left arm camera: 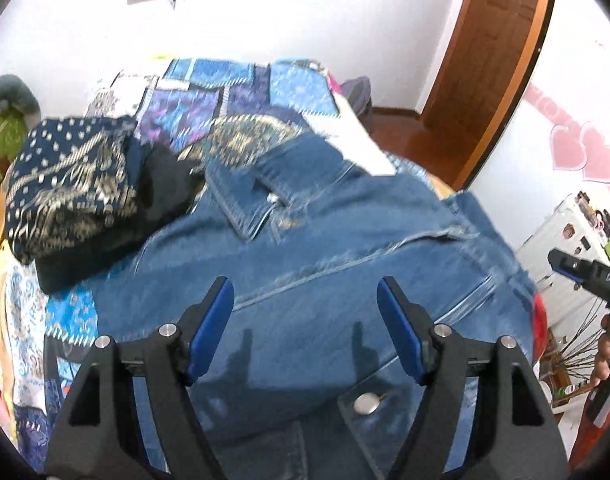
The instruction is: Fold large clothes
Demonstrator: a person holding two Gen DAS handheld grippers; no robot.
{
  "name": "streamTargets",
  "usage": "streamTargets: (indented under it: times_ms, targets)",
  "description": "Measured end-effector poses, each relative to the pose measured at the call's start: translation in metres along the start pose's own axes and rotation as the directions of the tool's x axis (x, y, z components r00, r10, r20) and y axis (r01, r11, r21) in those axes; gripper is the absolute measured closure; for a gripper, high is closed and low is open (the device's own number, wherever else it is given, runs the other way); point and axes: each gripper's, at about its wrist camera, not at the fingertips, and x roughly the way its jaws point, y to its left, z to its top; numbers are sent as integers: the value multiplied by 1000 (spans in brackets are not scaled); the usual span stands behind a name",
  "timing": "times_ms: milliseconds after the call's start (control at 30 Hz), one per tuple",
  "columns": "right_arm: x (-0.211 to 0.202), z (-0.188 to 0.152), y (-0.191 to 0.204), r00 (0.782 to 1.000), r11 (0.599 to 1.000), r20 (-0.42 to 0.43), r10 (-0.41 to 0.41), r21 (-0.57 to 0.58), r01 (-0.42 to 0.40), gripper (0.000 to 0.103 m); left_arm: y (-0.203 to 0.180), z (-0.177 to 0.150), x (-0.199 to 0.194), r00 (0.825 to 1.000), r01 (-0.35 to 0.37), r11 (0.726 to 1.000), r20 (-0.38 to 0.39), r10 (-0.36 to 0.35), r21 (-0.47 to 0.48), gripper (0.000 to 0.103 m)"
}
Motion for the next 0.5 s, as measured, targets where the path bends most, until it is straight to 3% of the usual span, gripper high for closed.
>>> streamTargets:
  times_ms: [167,333,400,500]
  targets:
    - [-3,0,-37,999,994,9,-51,97,50,60,-12,12,2,999,16,1000,30,-16,2,23]
    - [9,-4,-74,997,978,-53,-64,194,73,59,-24,13,14,1000,23,1000,12,-23,5,23]
    - [17,-6,-84,996,970,-81,-33,236,51,59,-27,12,22,1000,25,1000,-3,-25,4,23]
    - [38,-14,-100,986,940,-146,75,341,-21,59,-30,9,32,999,32,999,-32,-32,-2,23]
